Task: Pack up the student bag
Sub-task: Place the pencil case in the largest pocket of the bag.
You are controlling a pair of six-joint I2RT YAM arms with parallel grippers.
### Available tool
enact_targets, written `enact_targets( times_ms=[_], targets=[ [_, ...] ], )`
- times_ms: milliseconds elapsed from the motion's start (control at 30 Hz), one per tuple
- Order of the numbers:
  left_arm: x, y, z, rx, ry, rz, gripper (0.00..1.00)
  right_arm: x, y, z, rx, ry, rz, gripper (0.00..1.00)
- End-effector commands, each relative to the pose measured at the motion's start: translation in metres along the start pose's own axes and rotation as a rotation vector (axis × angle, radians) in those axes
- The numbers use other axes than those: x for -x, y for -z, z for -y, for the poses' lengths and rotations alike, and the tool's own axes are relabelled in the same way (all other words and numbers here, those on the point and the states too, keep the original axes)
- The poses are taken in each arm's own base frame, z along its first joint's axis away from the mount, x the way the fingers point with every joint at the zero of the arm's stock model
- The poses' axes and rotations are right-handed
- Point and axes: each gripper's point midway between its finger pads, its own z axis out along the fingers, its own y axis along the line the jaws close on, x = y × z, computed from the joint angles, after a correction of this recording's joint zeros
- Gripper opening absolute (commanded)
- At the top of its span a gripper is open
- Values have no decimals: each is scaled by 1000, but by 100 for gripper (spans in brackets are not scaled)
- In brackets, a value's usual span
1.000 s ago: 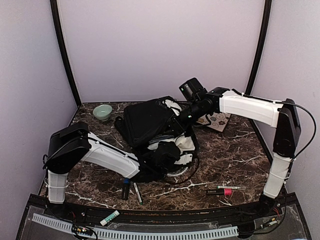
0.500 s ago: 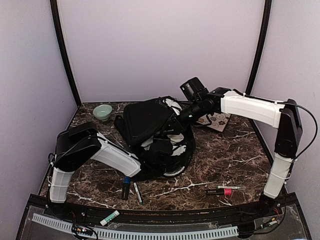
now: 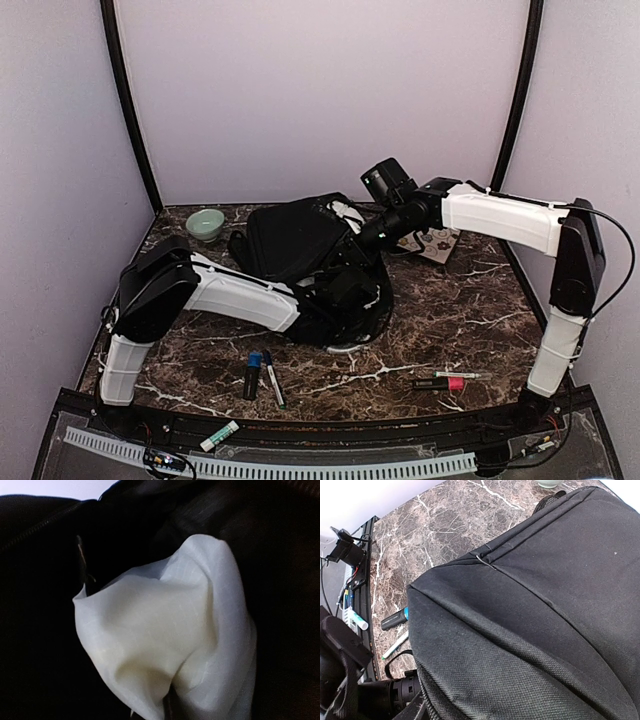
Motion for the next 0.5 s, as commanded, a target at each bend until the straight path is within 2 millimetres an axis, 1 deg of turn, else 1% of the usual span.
enact_targets(
  times_ms=[0, 67, 133, 233, 300, 467],
  targets=[
    [-24, 21, 93, -394, -24, -29, 16, 24, 22, -7, 1, 43, 91, 48],
    [-23, 26, 97, -415, -8, -19, 23, 22, 21, -8, 8, 42, 84, 48],
    [-20, 30, 92, -394, 16, -2, 29, 20, 21, -9, 14, 42, 79, 48],
    [-12, 36, 76, -354, 57, 29, 36, 18, 22, -11, 22, 42, 74, 48],
    [-4, 44, 64, -337, 81, 54, 39, 17, 23, -12, 25, 43, 71, 49],
    [8, 65, 45, -325, 134, 103, 47, 16, 30, -19, 43, 59, 71, 50]
  ],
)
